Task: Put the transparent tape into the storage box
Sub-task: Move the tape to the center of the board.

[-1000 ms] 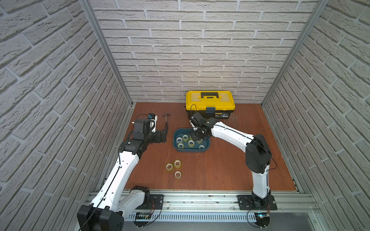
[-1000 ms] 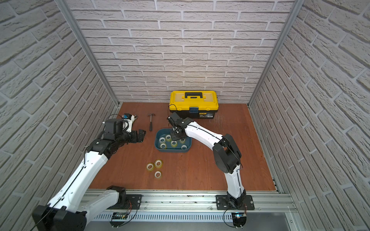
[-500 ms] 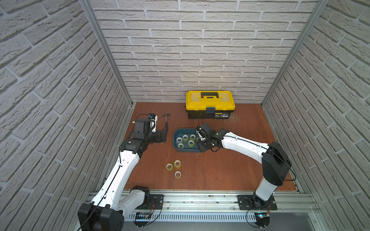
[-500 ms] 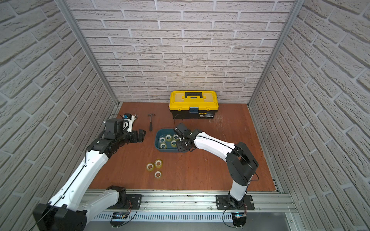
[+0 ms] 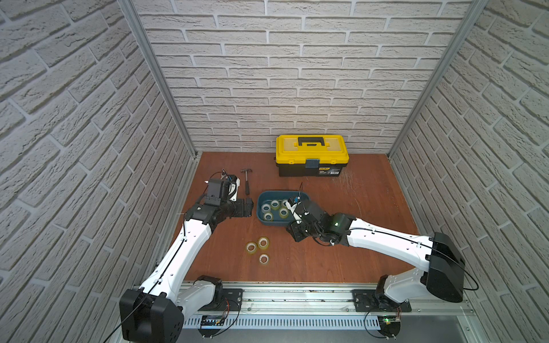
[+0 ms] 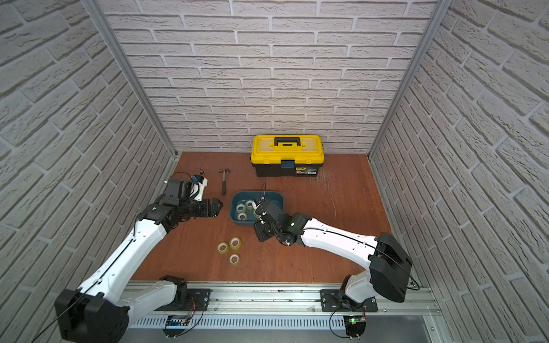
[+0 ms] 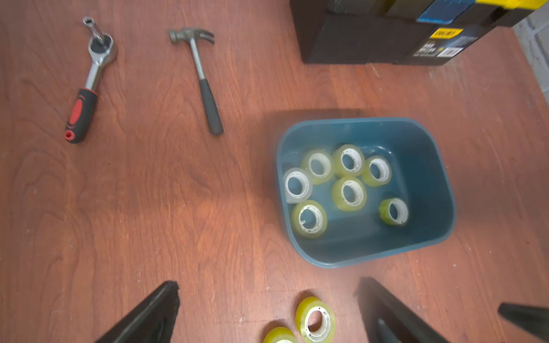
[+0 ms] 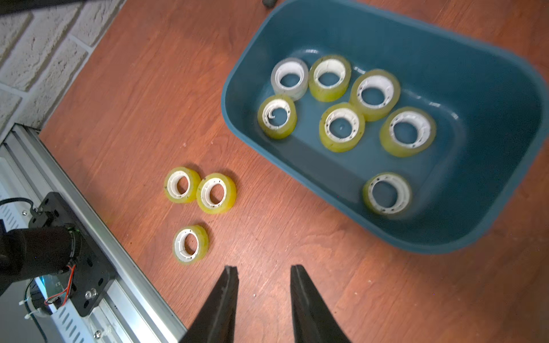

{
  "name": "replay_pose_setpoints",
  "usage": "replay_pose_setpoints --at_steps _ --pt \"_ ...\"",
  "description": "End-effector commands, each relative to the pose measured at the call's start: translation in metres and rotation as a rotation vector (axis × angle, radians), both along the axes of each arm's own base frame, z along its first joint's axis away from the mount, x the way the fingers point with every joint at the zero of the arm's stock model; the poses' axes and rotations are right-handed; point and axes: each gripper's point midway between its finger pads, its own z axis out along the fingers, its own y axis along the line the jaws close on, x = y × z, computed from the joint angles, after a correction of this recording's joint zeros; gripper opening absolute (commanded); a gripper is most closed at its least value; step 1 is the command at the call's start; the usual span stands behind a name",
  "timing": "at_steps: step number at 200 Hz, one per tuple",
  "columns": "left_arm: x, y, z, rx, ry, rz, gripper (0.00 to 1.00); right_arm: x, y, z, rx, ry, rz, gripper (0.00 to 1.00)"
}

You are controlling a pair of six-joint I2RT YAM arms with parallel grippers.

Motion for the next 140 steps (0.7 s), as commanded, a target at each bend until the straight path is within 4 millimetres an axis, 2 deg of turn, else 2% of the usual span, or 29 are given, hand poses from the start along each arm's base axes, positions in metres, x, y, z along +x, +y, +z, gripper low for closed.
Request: replay_pose_setpoints --at_steps 1,64,106,140 --pt "0.004 0.001 0.001 0.006 0.01 0.003 0.98 -0.011 0.023 -0.008 0.055 0.021 0.0 0.35" --pt "0.008 0.018 0.004 -0.004 0.0 0.071 0.98 -0.035 0.055 -0.051 -0.04 0.087 0.025 0.35" --pt "0.012 0.038 0.007 -0.011 -0.011 0.144 0.98 -0.037 0.072 -0.063 -0.112 0.086 0.049 0.35" --pt "0.01 0.041 0.011 -0.004 -0.026 0.155 0.98 -0.035 0.087 -0.071 -0.121 0.102 0.059 0.34"
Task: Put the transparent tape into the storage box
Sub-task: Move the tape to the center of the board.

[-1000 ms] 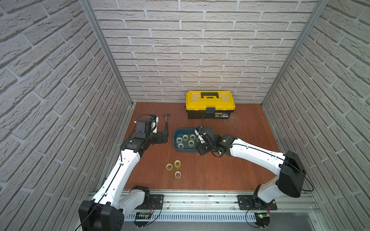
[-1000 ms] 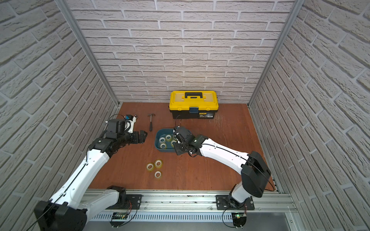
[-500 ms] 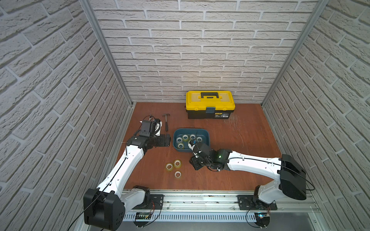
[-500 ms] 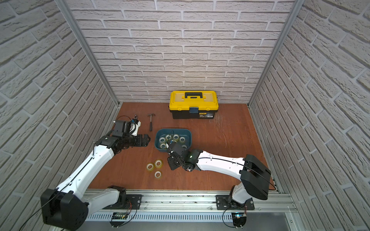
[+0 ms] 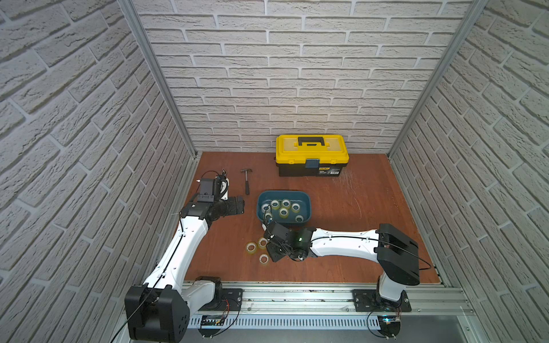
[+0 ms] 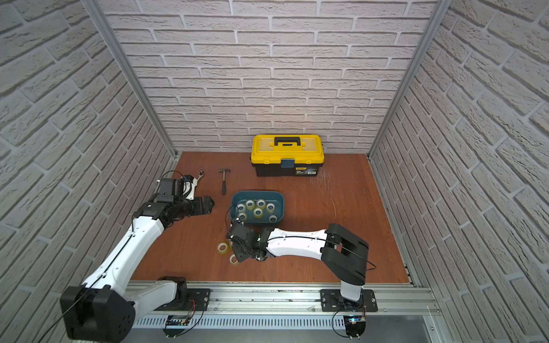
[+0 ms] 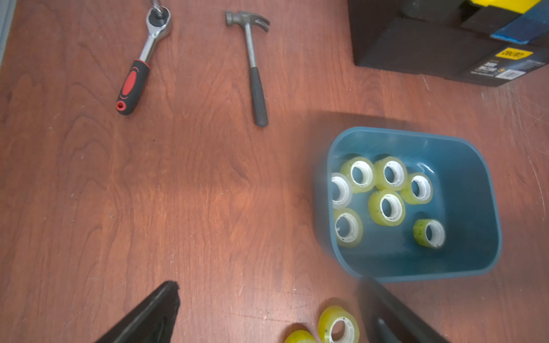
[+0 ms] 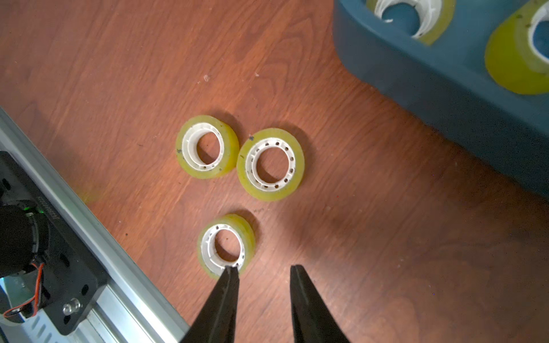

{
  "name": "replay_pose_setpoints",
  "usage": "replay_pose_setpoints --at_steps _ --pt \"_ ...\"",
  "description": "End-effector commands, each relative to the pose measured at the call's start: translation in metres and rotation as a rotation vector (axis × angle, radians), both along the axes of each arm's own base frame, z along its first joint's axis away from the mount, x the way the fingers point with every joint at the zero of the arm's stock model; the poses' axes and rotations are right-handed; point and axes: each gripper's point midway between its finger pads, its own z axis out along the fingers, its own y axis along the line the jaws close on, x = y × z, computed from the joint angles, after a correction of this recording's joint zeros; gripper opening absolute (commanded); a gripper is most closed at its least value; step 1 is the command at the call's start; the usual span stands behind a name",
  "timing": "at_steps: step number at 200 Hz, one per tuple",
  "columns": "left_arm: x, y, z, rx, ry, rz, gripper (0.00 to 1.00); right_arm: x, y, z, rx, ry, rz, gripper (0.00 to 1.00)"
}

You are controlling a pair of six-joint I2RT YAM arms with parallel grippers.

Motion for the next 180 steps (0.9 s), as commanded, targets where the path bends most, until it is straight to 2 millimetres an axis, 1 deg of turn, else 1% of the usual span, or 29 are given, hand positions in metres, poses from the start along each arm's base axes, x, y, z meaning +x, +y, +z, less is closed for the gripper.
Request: replay_pose_setpoints --at_steps 1,18,52,79,89,91,95,128,152,180 --pt "0.003 0.003 0.018 -0.001 -0.058 0.014 0.98 0.003 0.009 -0.001 -0.01 -0.005 -0.01 0.34" --pt "0.002 0.005 0.021 0.004 -0.074 0.022 0.98 0.008 0.012 -0.003 -0.035 -0.014 -0.013 0.34" --pt "-0.001 0.01 0.028 0.022 -0.105 0.043 0.98 0.021 0.009 -0.006 -0.093 -0.059 -0.046 0.34" --pt "-0.002 0.012 0.032 0.026 -0.124 0.05 0.98 0.03 0.015 -0.01 -0.122 -0.083 -0.042 0.34" --pt "-0.003 0.014 0.033 0.029 -0.128 0.055 0.98 0.034 0.016 -0.005 -0.123 -0.092 -0.048 0.34" --pt "-0.003 0.013 0.033 0.03 -0.129 0.054 0.98 0.034 0.015 -0.014 -0.143 -0.085 -0.047 0.34" --pt "-0.003 0.014 0.034 0.031 -0.132 0.056 0.98 0.035 0.015 -0.019 -0.152 -0.082 -0.049 0.34" --pt "-0.004 0.014 0.036 0.029 -0.14 0.057 0.98 0.043 0.017 -0.031 -0.156 -0.06 -0.062 0.33" --pt "-0.004 0.014 0.036 0.027 -0.141 0.057 0.98 0.045 0.015 -0.043 -0.17 -0.046 -0.068 0.33" --pt "-0.003 0.014 0.036 0.024 -0.14 0.054 0.98 0.047 0.01 -0.049 -0.18 -0.036 -0.079 0.32"
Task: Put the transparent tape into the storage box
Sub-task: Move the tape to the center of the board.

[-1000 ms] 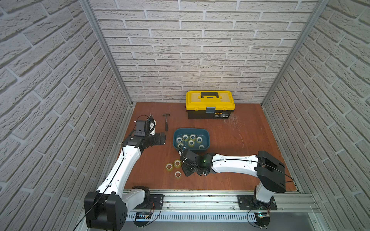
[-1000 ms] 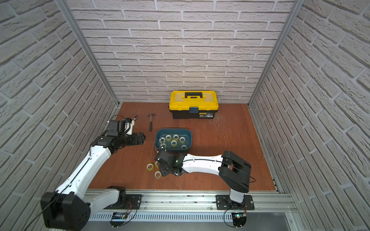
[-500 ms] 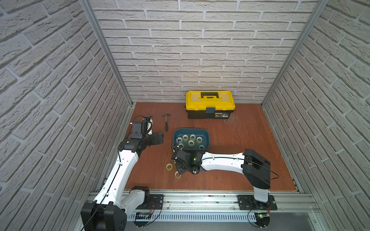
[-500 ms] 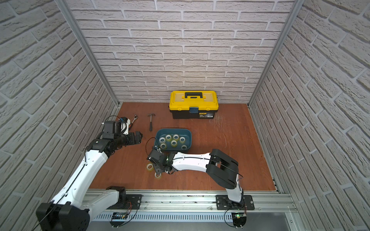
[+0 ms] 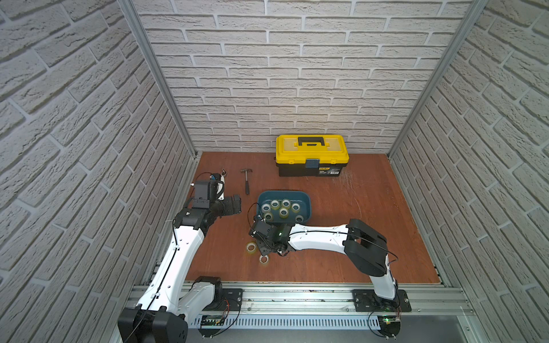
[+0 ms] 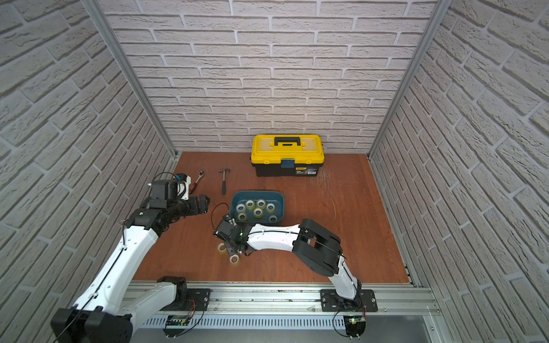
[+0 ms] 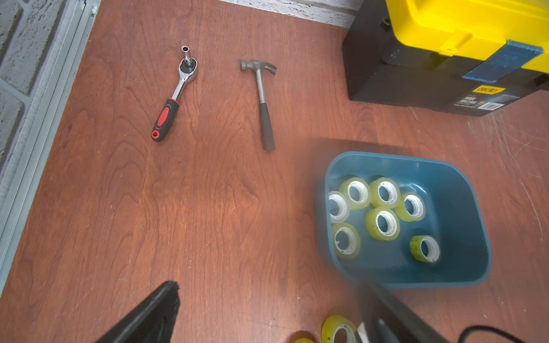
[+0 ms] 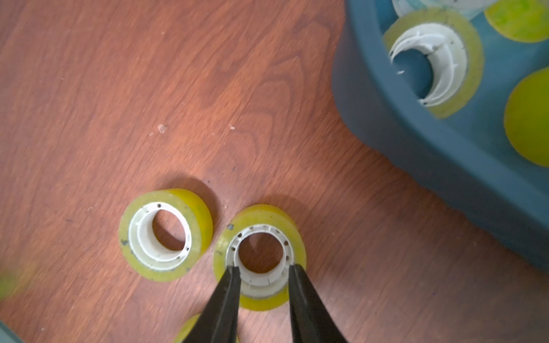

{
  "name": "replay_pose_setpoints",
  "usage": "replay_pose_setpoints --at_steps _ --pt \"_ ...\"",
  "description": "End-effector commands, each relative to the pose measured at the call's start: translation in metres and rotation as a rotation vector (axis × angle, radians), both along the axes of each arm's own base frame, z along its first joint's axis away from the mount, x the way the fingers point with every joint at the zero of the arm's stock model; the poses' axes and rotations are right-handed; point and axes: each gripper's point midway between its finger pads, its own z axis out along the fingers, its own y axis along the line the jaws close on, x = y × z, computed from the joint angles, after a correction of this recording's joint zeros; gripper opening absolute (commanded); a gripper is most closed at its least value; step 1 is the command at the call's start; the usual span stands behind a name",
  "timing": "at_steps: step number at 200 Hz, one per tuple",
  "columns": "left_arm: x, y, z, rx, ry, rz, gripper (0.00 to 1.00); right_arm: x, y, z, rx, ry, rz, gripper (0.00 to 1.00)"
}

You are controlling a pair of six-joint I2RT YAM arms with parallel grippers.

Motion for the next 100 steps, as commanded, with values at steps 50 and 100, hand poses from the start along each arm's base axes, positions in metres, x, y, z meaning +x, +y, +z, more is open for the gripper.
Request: replay_pose_setpoints --at_steps 50,100 --pt "0.003 0.002 0.005 -0.003 -0.026 0.012 0.98 -0.004 -0.034 -0.017 -0.056 0.02 -0.053 0.3" --pt "0.004 0.001 0.004 -0.009 -0.022 0.006 0.98 -0.009 -0.056 0.0 -0.068 0.002 -0.065 0.29"
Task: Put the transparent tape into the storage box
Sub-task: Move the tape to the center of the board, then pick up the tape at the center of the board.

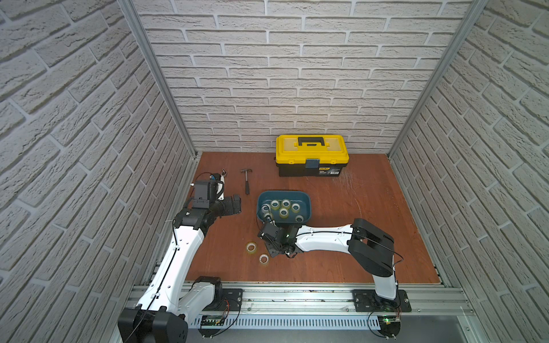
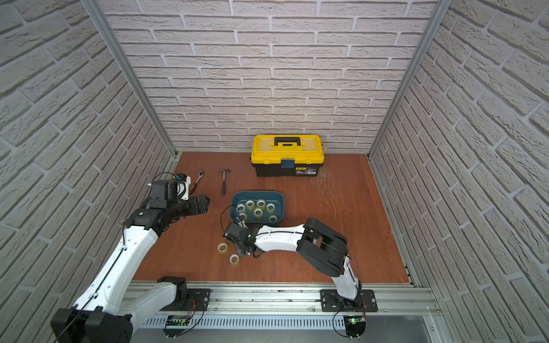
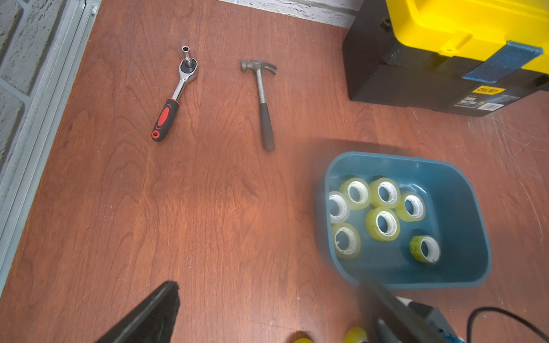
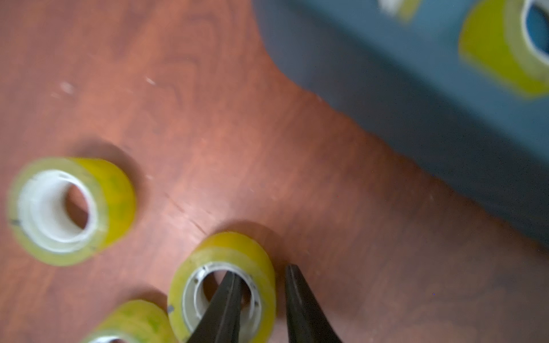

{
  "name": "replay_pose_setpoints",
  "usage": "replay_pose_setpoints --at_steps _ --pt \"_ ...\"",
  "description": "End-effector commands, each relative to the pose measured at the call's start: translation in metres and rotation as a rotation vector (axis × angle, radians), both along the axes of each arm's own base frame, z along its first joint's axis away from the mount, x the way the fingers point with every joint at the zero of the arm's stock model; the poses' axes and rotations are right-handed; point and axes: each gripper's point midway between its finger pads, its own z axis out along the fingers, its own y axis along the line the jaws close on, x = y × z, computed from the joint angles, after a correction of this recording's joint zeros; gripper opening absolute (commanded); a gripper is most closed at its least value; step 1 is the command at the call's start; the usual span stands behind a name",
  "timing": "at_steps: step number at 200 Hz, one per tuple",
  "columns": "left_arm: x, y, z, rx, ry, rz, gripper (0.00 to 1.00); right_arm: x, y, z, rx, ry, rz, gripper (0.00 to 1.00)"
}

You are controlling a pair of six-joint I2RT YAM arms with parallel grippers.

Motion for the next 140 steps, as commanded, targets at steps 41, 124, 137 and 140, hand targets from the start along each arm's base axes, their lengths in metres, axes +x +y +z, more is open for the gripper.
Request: replay_pose_setpoints --at_steps 41,124,137,140 --pt "0.003 0.001 0.004 -0.01 -0.022 0.004 0.98 0.0 -0.013 0.032 0.007 -0.03 -0.006 0.29" --pt "0.003 0.001 0.004 -0.008 -0.024 0.003 0.98 -0.003 -0.011 0.004 0.041 0.039 -0.02 0.29" --pt "0.003 0.0 0.004 -0.01 -0.024 0.002 0.98 -0.004 -0.01 0.001 0.039 0.047 -0.017 0.29" --pt "0.003 0.001 0.004 -0.008 -0.024 0.003 0.98 -0.004 -0.01 0.001 0.037 0.049 -0.018 0.29"
